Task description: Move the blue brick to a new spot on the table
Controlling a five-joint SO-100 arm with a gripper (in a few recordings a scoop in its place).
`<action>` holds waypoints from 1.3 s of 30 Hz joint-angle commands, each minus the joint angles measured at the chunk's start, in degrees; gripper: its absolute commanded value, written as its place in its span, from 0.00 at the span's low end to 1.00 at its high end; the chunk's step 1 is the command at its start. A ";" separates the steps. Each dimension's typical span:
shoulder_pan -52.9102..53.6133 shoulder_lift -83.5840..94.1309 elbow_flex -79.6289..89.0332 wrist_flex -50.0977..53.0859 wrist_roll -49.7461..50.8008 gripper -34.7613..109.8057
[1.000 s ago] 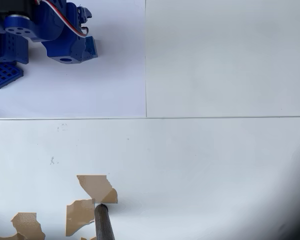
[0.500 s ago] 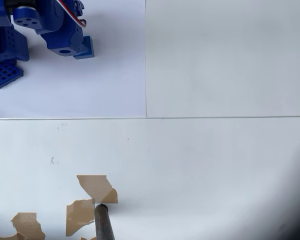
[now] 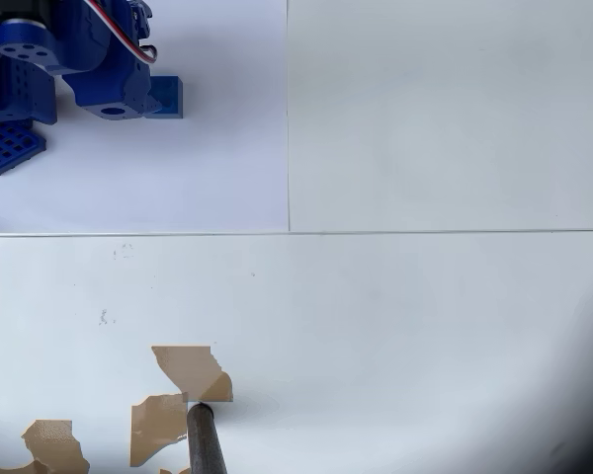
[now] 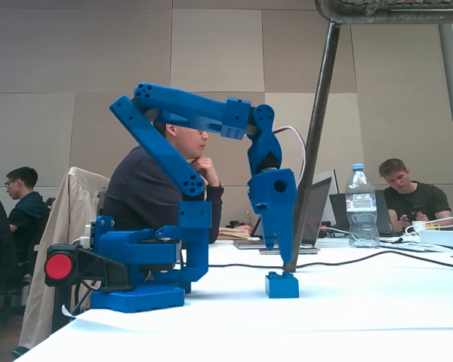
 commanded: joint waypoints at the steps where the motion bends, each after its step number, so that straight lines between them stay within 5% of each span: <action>1: 1.58 1.58 -4.04 0.35 -1.85 0.51; 22: -0.35 -4.39 13.10 -16.08 -2.55 0.50; 30: -1.67 -0.18 13.80 -16.17 -1.05 0.26; 39: -2.99 -1.93 0.09 -6.15 2.72 0.24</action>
